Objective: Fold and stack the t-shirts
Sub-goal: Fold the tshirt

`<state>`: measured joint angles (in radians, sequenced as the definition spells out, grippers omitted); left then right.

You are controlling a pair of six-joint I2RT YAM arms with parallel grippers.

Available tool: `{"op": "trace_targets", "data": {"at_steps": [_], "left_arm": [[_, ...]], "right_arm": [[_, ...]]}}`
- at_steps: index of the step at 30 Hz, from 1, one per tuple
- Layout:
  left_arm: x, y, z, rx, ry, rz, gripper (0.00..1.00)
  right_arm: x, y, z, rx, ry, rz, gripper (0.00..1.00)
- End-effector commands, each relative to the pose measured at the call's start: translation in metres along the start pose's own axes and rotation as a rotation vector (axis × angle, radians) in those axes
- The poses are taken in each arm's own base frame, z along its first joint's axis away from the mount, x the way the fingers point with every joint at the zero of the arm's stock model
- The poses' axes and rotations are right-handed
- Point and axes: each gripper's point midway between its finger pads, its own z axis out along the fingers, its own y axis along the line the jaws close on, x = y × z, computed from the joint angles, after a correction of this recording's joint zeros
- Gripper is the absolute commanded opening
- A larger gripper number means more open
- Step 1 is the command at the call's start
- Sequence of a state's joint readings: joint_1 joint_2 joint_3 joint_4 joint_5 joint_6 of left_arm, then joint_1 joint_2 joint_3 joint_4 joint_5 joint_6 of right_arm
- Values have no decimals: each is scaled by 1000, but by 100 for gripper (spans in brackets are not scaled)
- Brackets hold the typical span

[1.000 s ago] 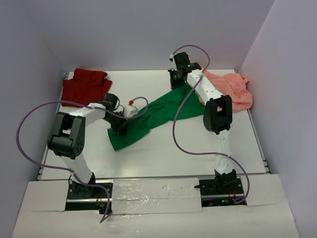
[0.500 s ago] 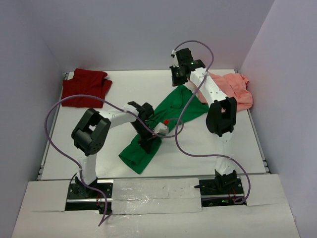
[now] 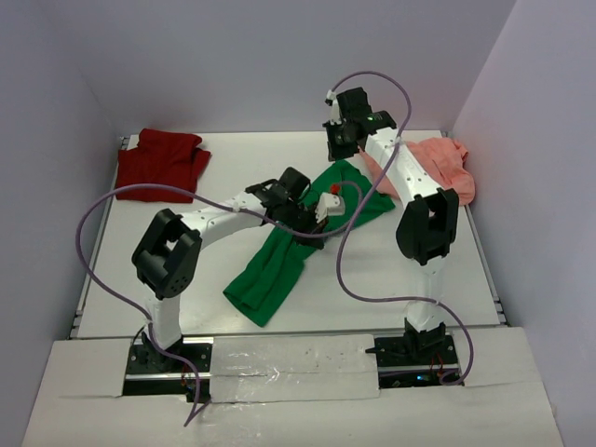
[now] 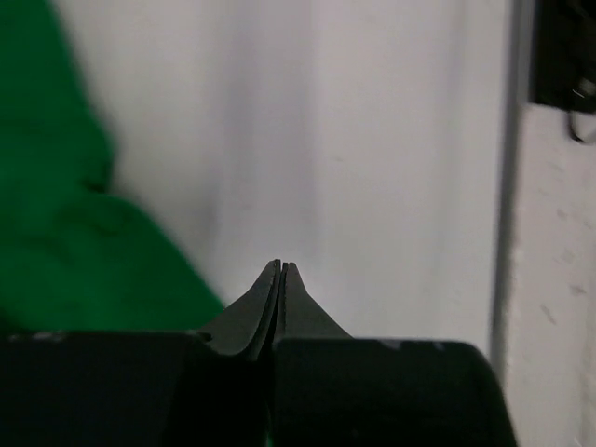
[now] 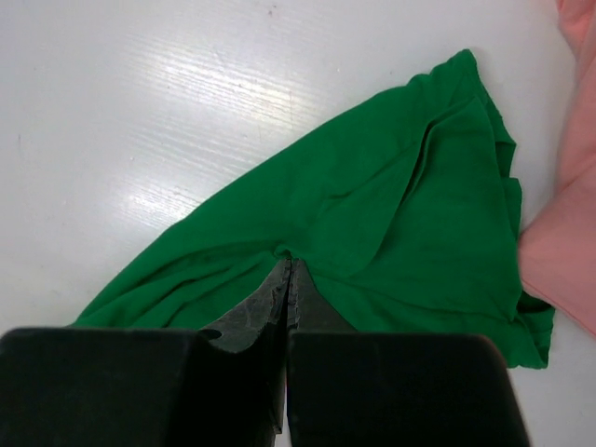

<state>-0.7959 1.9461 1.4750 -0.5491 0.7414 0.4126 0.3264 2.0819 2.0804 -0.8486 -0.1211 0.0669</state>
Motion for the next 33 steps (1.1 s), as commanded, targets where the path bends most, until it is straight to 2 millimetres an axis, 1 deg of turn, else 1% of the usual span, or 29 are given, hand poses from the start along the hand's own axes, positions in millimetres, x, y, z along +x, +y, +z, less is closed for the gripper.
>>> {"op": "trace_targets", "data": {"at_steps": [1, 3, 4, 6, 7, 8, 9, 10, 11, 12, 13, 14, 15, 16, 17, 18, 19, 20, 21, 22, 24, 25, 26, 27, 28, 29, 30, 31, 33], "left_arm": [[-82, 62, -37, -359, -282, 57, 0], [-91, 84, -39, -417, -312, 26, 0], [-108, 97, -49, -460, -357, 26, 0], [-109, 114, -43, -465, -381, -10, 0], [-125, 123, -50, -495, -435, 8, 0], [-126, 129, -47, -495, -428, 20, 0], [-119, 139, -35, -492, -409, 9, 0], [-132, 143, -37, -498, -439, 21, 0], [-121, 153, -23, -488, -406, 12, 0], [-123, 159, -19, -491, -406, 16, 0], [-139, 165, -24, -503, -433, 38, 0], [-128, 178, -9, -501, -409, 20, 0], [-142, 181, -14, -488, -423, 27, 0], [-128, 191, 2, -465, -396, -11, 0], [-125, 195, 7, -449, -388, -30, 0], [-139, 199, 1, -442, -413, -14, 0], [-138, 204, 5, -444, -408, -24, 0], [-120, 213, 20, -443, -367, -67, 0], [-125, 217, 18, -452, -376, -65, 0], [-120, 222, 21, -465, -367, -81, 0], [-109, 230, 27, -480, -347, -95, 0], [-100, 232, 29, -474, -335, -106, 0], [-95, 234, 29, -482, -330, -114, 0], [-87, 236, 32, -484, -320, -128, 0], [-83, 235, 32, -472, -314, -133, 0], [-82, 233, 32, -460, -314, -138, 0], [-78, 232, 35, -454, -306, -145, 0], [-77, 226, 34, -430, -298, -143, 0], [-68, 225, 34, -431, -295, -151, 0]], "right_arm": [[-20, 3, -32, -13, -82, -40, 0], [-21, 1, -36, -8, -90, -56, 0], [-19, 0, -36, -3, -89, -60, 0], [-22, -4, -49, 13, -119, -94, 0], [-18, -7, -48, 19, -126, -97, 0], [-24, -7, -62, 28, -165, -101, 0], [-25, -10, -69, 39, -181, -105, 0], [-22, -13, -70, 44, -186, -106, 0], [-28, -14, -86, 46, -224, -112, 0], [-29, -17, -94, 58, -242, -114, 0], [-30, -18, -107, 64, -271, -116, 0], [-31, -20, -112, 72, -285, -122, 0], [-28, -24, -115, 87, -292, -124, 0], [-30, -26, -126, 98, -315, -126, 0], [-30, -28, -130, 110, -323, -132, 0], [-29, -31, -134, 128, -326, -131, 0], [-31, -31, -145, 129, -349, -132, 0], [-31, -34, -150, 137, -358, -134, 0], [-32, -37, -155, 150, -375, -129, 1], [-36, -43, -172, 193, -415, -117, 2], [-43, -51, -187, 244, -482, -96, 10], [-48, -57, -212, 300, -545, -90, 12], [-51, -62, -223, 334, -583, -79, 16], [-56, -67, -231, 364, -640, -71, 33], [-60, -68, -255, 389, -704, -68, 40], [-61, -73, -267, 427, -741, -63, 47], [-66, -76, -275, 450, -806, -47, 64], [-67, -79, -293, 478, -855, -44, 67], [-72, -80, -297, 490, -875, -45, 69]]}}
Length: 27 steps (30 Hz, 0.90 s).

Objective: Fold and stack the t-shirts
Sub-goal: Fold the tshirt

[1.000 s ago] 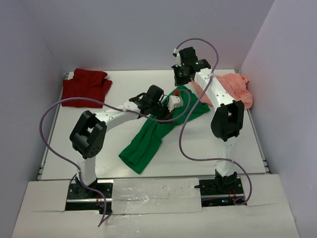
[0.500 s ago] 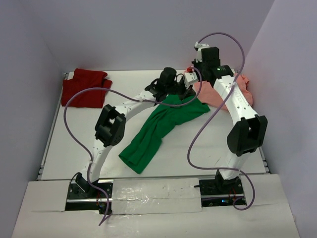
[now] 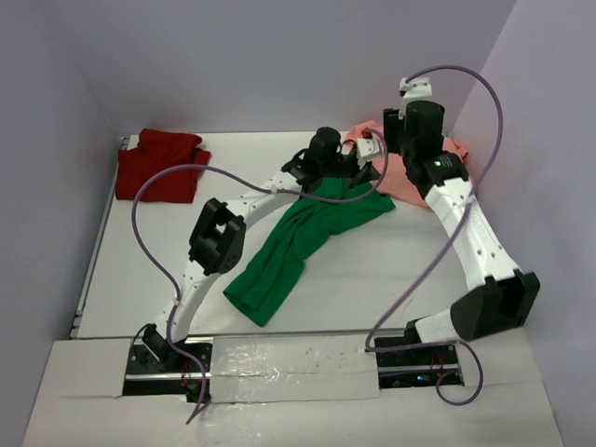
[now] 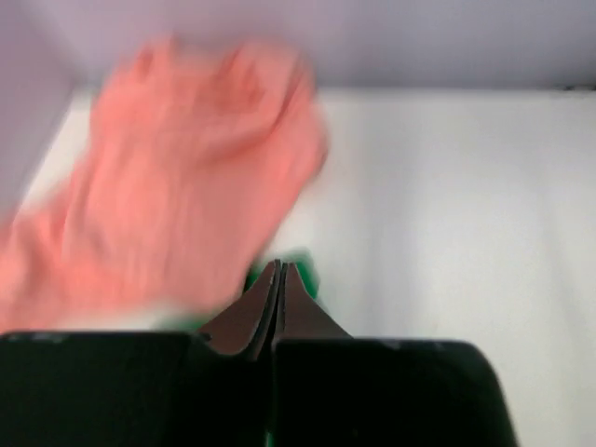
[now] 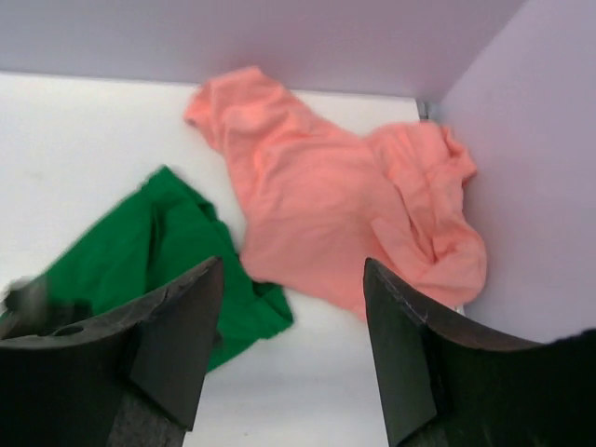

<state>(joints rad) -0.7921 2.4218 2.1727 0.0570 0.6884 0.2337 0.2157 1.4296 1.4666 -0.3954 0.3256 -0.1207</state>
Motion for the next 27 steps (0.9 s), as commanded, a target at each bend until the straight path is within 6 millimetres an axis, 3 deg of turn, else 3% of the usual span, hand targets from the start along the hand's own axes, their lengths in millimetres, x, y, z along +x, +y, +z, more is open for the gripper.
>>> {"op": "trace_targets", "data": {"at_steps": [1, 2, 3, 6, 17, 21, 27], "left_arm": [[158, 41, -63, -259, 356, -398, 0], [165, 41, -67, -274, 375, -399, 0], [166, 42, -70, -276, 375, -415, 0], [168, 43, -76, -287, 379, -436, 0], [164, 28, -69, -196, 357, -450, 0], [159, 18, -61, -144, 346, -428, 0], [129, 11, -51, -105, 287, -400, 0]], "right_arm": [[-106, -26, -79, 13, -351, 103, 69], [-109, -31, -80, 33, -324, 109, 69], [-101, -28, -65, 47, -279, 107, 69], [-90, -22, -49, 46, -230, 103, 69], [-76, -10, -35, 13, -195, 103, 69], [-72, -8, -34, 4, -196, 105, 69], [-64, -3, -29, -11, -169, 96, 69]]}}
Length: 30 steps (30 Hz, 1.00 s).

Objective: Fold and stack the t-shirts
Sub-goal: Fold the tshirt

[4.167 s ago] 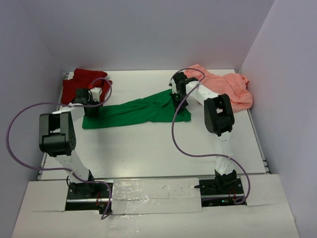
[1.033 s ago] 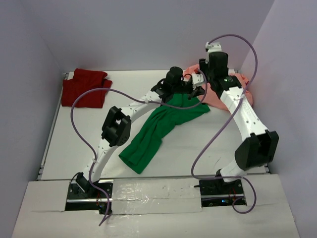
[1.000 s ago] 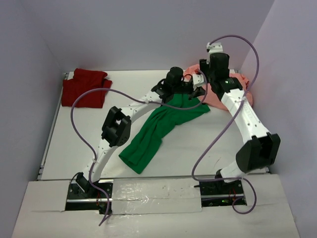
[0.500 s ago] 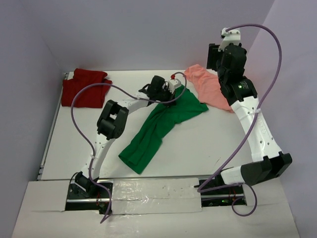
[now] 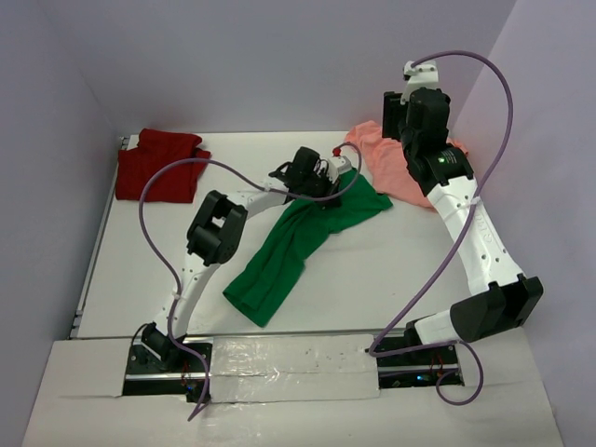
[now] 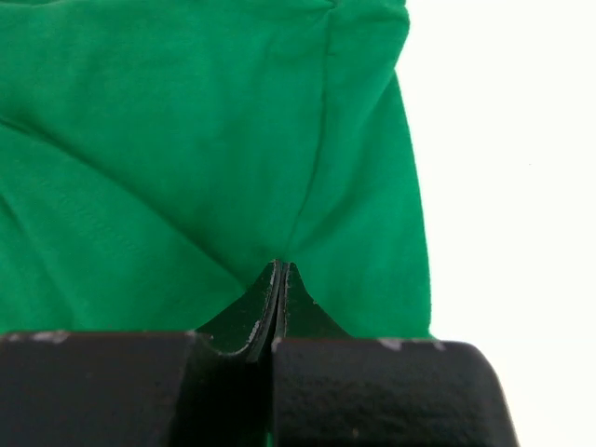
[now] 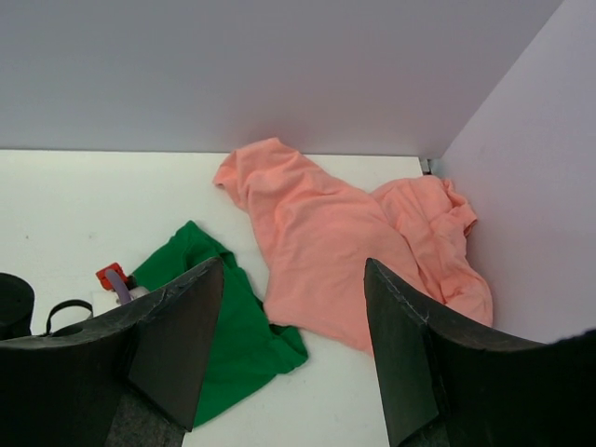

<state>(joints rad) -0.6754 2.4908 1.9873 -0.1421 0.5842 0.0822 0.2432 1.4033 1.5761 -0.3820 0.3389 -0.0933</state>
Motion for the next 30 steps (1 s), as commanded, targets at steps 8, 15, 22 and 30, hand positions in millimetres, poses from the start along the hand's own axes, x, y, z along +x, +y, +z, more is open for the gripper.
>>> {"op": "trace_targets", "data": {"at_steps": [8, 15, 22, 30], "left_arm": [[-89, -15, -18, -58, -187, 94, 0], [-81, -5, 8, -112, -168, 85, 0], [-46, 10, 34, -215, -30, 74, 0], [1, 17, 32, -295, 153, 42, 0]], "right_arm": [[2, 5, -2, -26, -19, 23, 69], [3, 3, -5, -27, -16, 16, 69], [-11, -1, -21, -42, -55, 30, 69], [-18, 0, -30, -68, -70, 49, 69]]}}
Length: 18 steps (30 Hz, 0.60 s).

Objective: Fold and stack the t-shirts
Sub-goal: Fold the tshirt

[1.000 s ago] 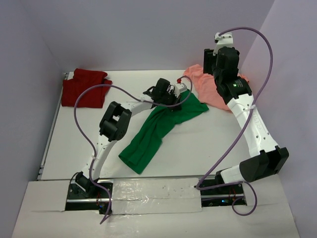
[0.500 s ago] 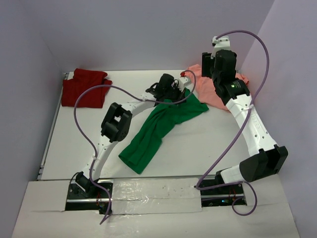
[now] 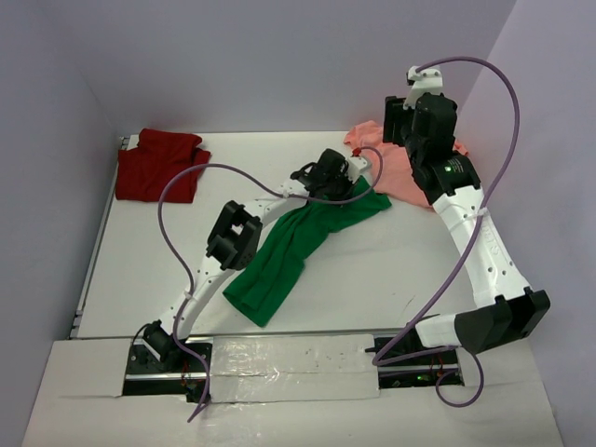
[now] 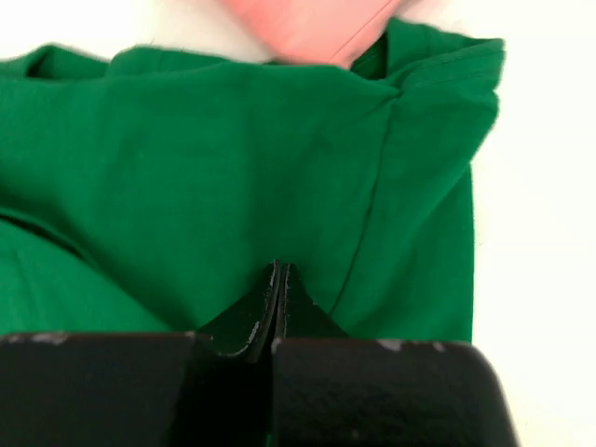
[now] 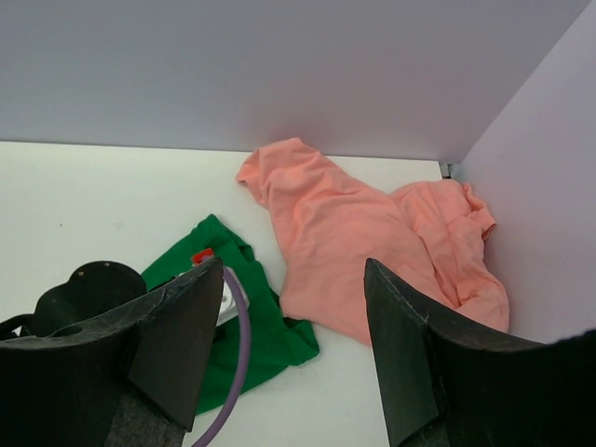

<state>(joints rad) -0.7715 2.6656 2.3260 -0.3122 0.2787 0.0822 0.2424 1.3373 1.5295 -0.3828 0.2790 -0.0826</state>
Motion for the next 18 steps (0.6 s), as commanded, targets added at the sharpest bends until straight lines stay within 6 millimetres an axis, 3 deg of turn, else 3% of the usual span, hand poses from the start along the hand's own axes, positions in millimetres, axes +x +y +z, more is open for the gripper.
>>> {"op": "trace_targets", "data": {"at_steps": [1, 6, 7, 9, 12, 14, 15, 17, 18], "left_arm": [[29, 12, -7, -93, 146, -10, 0], [42, 43, -16, -177, 183, -58, 0], [27, 61, -23, -198, 124, -91, 0], [21, 81, -29, -238, 87, -122, 0], [0, 140, -47, -344, -28, -162, 0], [-11, 161, -55, -377, -92, -209, 0], [-25, 185, -66, -439, -156, -213, 0], [-30, 205, -71, -486, -197, -208, 0], [-41, 226, -82, -555, -246, -207, 0]], "right_arm": [[-17, -3, -14, -12, -50, 39, 69], [-21, 3, -23, -55, -60, 68, 69], [-21, 4, -24, -60, -59, 75, 69], [-23, 5, -28, -72, -63, 80, 69], [-23, 6, -33, -87, -60, 88, 69], [-23, 6, -36, -93, -62, 92, 69], [-24, 6, -39, -97, -68, 93, 69], [-25, 5, -42, -104, -72, 101, 69], [-27, 5, -47, -110, -81, 103, 69]]}}
